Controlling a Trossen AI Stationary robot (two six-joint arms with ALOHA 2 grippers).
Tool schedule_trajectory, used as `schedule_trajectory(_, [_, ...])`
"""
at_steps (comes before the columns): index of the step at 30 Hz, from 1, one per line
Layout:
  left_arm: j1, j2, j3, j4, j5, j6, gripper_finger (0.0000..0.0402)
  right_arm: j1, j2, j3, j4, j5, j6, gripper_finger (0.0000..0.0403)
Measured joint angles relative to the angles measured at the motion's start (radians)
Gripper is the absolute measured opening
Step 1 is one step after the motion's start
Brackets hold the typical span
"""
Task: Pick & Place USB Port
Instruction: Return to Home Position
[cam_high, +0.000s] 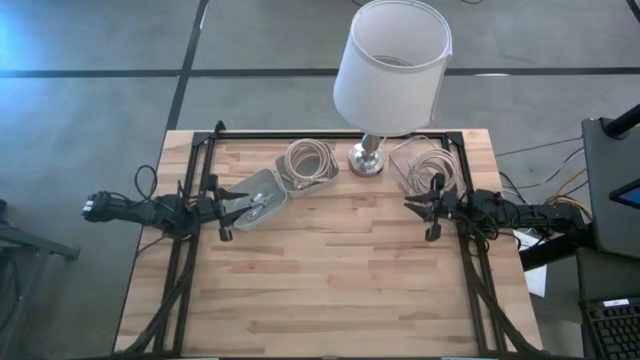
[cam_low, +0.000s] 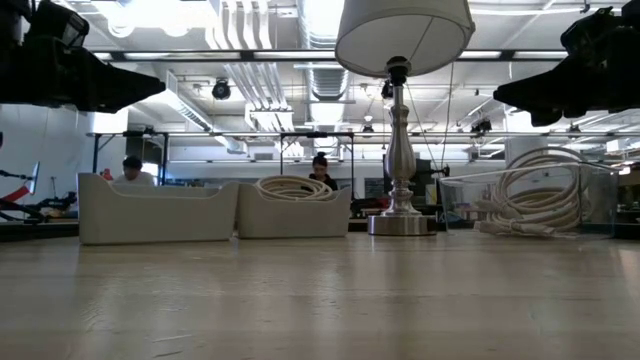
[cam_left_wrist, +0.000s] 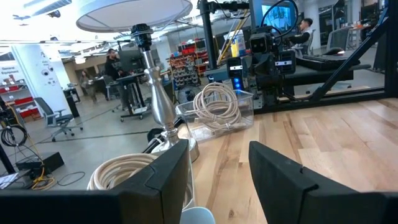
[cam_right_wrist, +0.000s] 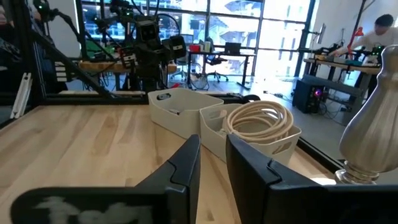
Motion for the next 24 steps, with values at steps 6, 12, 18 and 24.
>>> schedule_trajectory(6, [0.0, 0.0, 0.0, 0.0, 0.0, 0.0, 0.0172, 0.0, 0.0, 0.0, 0.0, 0.0, 0.006, 0.0084])
schedule_trajectory(12, [0.0, 0.0, 0.0, 0.0, 0.0, 0.0, 0.0172, 0.0, 0.0, 0.0, 0.0, 0.0, 0.001, 0.009])
schedule_trajectory(18, [0.0, 0.0, 0.0, 0.0, 0.0, 0.0, 0.0172, 0.0, 0.0, 0.0, 0.0, 0.0, 0.001, 0.0087])
schedule_trajectory(24, [0.0, 0.0, 0.0, 0.0, 0.0, 0.0, 0.0172, 0.0, 0.0, 0.0, 0.0, 0.0, 0.001, 0.0075])
